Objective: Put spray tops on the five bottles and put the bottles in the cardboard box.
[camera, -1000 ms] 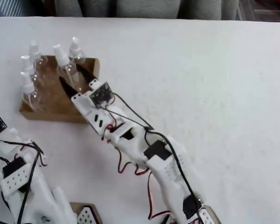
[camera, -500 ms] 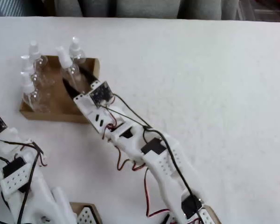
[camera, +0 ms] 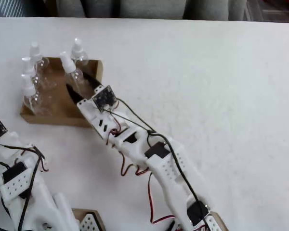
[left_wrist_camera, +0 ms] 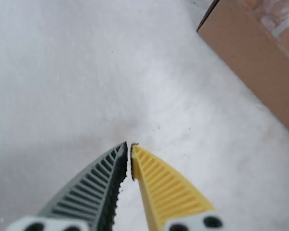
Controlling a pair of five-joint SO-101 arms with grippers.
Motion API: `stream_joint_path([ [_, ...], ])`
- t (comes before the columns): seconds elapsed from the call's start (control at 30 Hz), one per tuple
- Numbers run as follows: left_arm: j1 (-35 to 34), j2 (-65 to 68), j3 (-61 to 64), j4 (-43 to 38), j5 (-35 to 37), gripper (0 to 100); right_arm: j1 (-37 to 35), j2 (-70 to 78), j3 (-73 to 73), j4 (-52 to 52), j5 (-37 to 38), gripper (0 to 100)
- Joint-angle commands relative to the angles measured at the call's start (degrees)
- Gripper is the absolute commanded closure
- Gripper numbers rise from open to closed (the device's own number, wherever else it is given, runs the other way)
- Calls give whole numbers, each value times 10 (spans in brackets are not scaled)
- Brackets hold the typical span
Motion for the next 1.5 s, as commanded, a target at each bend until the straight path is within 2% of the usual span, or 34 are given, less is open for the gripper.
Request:
stream_joint_path([
  [0.0, 5, 3, -33, -15, -4, 978, 3, -13, -26, -4, -28, 983],
  [0.1, 5, 3, -33, -15, -4, 978, 3, -16, -26, -4, -62, 983],
  [0.63, 4, 3, -32, -15, -4, 978, 4, -10, -21, -1, -62, 980],
  [0.77, 3, 3, -32, -15, -4, 978, -6, -12, 1, -4, -11, 982],
  [0.9, 3, 3, -31, -15, -4, 978, -28, -10, 35, -52, 23, 982],
  [1.47, 3, 3, -30, -15, -4, 978, -17, -11, 71, -80, 21, 981],
])
